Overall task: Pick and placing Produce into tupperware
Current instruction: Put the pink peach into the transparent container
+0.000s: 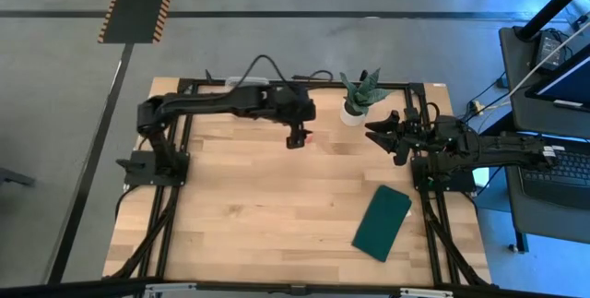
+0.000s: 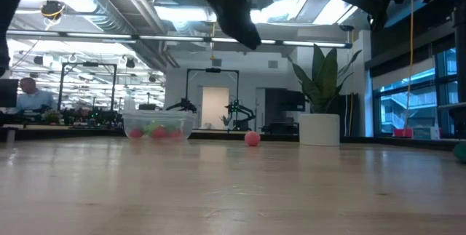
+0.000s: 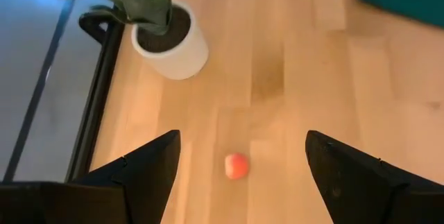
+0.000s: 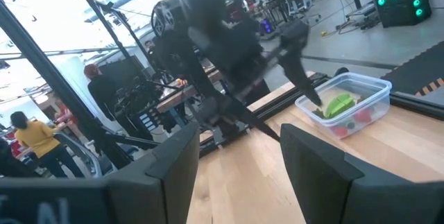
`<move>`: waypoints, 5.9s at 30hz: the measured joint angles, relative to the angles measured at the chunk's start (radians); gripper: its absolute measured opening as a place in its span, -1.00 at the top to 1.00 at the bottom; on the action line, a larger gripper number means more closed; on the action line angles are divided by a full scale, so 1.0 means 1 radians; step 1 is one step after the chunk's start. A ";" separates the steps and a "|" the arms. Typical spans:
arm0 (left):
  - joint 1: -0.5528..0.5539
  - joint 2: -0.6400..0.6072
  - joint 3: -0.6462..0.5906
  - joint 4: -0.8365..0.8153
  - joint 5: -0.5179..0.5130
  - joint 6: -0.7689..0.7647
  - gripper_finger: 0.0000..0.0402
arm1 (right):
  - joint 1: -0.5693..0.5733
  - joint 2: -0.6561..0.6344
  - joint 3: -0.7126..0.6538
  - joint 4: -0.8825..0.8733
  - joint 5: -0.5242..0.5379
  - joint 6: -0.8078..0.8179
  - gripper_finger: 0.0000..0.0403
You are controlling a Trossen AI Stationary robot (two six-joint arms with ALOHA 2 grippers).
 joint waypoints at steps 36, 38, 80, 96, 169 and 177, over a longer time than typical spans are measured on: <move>0.052 0.373 0.010 0.022 -0.024 -0.044 -0.51 | 0.000 0.000 0.000 -0.038 -0.054 -0.025 -0.01; 0.054 0.379 0.012 0.046 -0.020 -0.052 -0.51 | 0.000 0.000 0.000 -0.038 -0.054 -0.030 -0.01; 0.057 0.429 0.011 0.070 0.014 -0.096 -0.16 | 0.000 0.000 0.000 -0.036 -0.054 -0.031 -0.01; 0.057 0.429 0.010 0.070 0.015 -0.094 0.20 | 0.000 0.000 0.000 -0.036 -0.054 -0.030 -0.01; 0.242 -0.437 -0.088 -0.404 -0.389 -0.183 0.35 | 0.000 0.000 0.000 0.004 -0.052 0.004 -0.01; 0.364 -0.335 -0.237 -0.310 -0.239 -0.182 0.37 | 0.000 0.000 0.000 0.003 -0.053 0.025 -0.01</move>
